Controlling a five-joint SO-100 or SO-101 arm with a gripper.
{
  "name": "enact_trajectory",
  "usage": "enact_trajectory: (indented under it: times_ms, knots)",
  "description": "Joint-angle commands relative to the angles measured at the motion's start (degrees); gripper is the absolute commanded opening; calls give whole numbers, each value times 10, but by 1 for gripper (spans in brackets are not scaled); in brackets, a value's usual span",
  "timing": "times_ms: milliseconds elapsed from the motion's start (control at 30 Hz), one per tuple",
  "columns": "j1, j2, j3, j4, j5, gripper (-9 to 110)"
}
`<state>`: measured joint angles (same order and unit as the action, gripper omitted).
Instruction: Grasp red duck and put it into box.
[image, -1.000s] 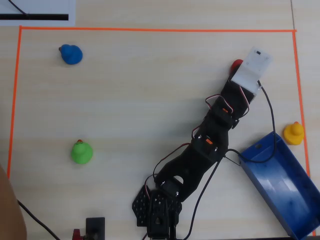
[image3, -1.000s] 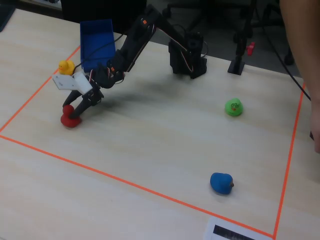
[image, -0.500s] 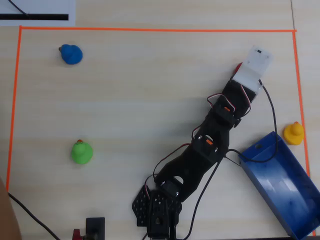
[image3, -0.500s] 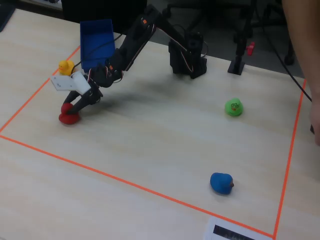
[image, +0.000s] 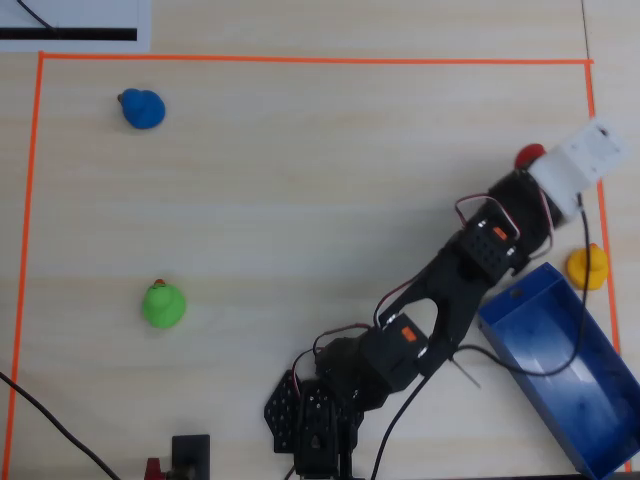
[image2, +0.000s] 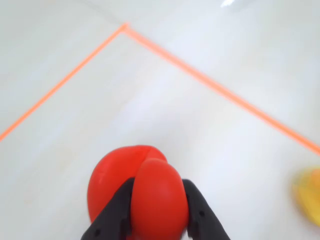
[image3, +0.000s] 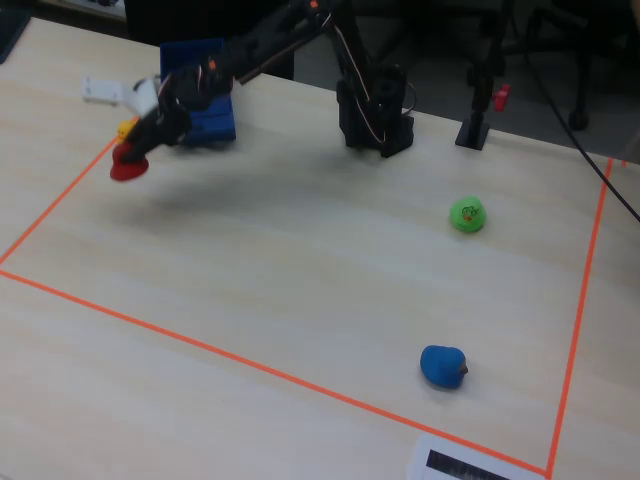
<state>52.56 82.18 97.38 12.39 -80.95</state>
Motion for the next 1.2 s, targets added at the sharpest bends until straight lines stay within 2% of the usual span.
enact_trajectory:
  times_ms: [0,267,567,700,967,1167]
  knots:
    - [73,122,-16,69,6,0]
    - [258,261,-18,290,-18,0]
    - [367,317,47,381,-81,0]
    - [375,302,93,376,-111,0]
    - [364,261,159,273,-120,0]
    - [355,247,156,248,-116,0]
